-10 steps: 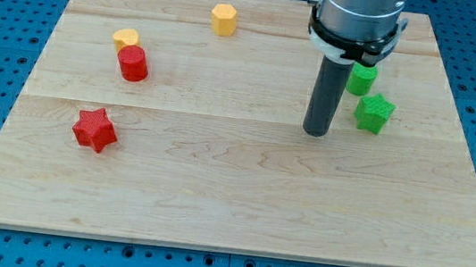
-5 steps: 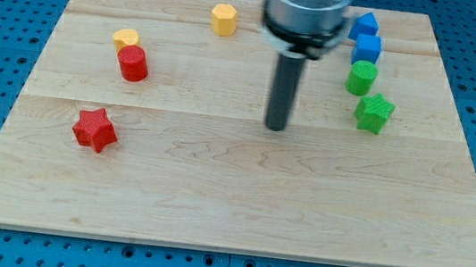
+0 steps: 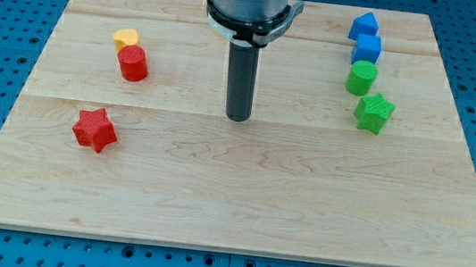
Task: Push the red star to the bottom of the green star
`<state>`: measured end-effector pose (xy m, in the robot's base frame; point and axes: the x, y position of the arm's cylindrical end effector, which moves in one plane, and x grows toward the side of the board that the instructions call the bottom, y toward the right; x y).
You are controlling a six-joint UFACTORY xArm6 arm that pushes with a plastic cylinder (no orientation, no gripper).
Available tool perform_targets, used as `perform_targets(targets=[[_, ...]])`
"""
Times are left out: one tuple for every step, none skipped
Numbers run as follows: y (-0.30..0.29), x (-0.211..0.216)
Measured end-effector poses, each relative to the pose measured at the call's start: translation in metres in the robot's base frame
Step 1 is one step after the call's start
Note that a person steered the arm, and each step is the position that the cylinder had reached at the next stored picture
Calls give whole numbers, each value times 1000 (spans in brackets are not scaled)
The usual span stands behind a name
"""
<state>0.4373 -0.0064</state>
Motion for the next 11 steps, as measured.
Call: perform_targets(targets=[[-2,0],[-5,0],[-14,0],[-47,10],[-107,1],[-187,-4],[-180,20],[-131,27],[-200,35],[-246,38],[-214,64]])
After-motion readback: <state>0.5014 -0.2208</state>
